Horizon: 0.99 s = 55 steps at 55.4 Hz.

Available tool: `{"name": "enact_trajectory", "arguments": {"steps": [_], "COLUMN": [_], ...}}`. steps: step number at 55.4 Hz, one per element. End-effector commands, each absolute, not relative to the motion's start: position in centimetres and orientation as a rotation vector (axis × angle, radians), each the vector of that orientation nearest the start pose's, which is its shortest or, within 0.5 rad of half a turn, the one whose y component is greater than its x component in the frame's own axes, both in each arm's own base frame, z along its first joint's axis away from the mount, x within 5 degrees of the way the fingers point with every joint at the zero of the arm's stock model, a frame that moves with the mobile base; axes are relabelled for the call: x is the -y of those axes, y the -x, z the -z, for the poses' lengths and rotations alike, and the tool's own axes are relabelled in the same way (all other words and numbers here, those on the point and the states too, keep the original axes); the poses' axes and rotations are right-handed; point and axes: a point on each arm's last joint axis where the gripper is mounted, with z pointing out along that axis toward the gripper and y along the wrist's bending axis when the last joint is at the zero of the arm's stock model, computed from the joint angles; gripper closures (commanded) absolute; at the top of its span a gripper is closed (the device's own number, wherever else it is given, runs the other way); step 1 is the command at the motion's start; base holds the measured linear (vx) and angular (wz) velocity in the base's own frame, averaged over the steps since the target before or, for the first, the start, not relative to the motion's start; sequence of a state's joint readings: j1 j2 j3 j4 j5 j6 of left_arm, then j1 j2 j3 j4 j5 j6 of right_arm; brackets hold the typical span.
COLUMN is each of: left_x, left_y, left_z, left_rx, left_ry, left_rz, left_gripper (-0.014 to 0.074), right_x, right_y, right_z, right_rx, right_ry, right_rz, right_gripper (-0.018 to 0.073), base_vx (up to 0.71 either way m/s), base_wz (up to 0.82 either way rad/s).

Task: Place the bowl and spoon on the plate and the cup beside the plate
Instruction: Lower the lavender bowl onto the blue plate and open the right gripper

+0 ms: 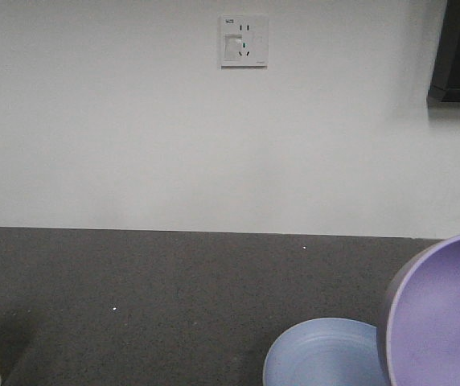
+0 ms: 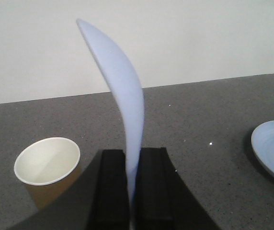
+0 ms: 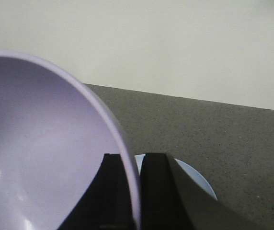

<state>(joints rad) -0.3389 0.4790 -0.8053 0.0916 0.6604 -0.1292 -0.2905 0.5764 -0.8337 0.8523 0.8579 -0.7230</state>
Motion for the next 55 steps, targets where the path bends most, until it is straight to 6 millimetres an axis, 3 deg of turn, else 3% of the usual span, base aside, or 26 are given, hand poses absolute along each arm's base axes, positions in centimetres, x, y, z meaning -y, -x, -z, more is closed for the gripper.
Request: {"name": "enact_trajectory", "arguments": {"steps": [1, 9, 28, 42, 55], "left_x": [2.2, 2.2, 2.1, 2.1, 2.1], "left_y": [-7.4, -7.3, -7.3, -7.3, -7.3], "left_z": [-40.1, -40.0, -39.6, -39.5, -39.5], "left_rx": [-1.712, -1.719, -1.772, -1.777, -1.781], "left_ry": [-0.208, -0.207, -0.21, -0.211, -0.21], "left_rz": [0.261, 0.261, 0.251, 0.25, 0.25], "left_gripper": [0.0603, 0.0603, 0.0603, 0.0603, 0.0603], "right_x": [-2.6, -2.4, -1.9, -3.2, -3.1], "right_y": [-9.7, -11.5, -21.8, -28.2, -31.7], "right_z": [-40.8, -40.4, -36.0, -31.8, -28.0], "right_rx": [-1.72, -1.765, -2.247, -2.415, -2.513], "right_ry": [0.151, 0.086, 0.134, 0.179, 0.157], "right_rz": [-0.356, -0.473, -0.388, -0.41, -0.417], "right_gripper": [0.0568, 0.0568, 0.0568, 0.0568, 0.0568], "base_vx": [0.0, 0.0, 0.0, 0.0, 0.0], "base_wz": [0.0, 0.0, 0.0, 0.0, 0.0]}}
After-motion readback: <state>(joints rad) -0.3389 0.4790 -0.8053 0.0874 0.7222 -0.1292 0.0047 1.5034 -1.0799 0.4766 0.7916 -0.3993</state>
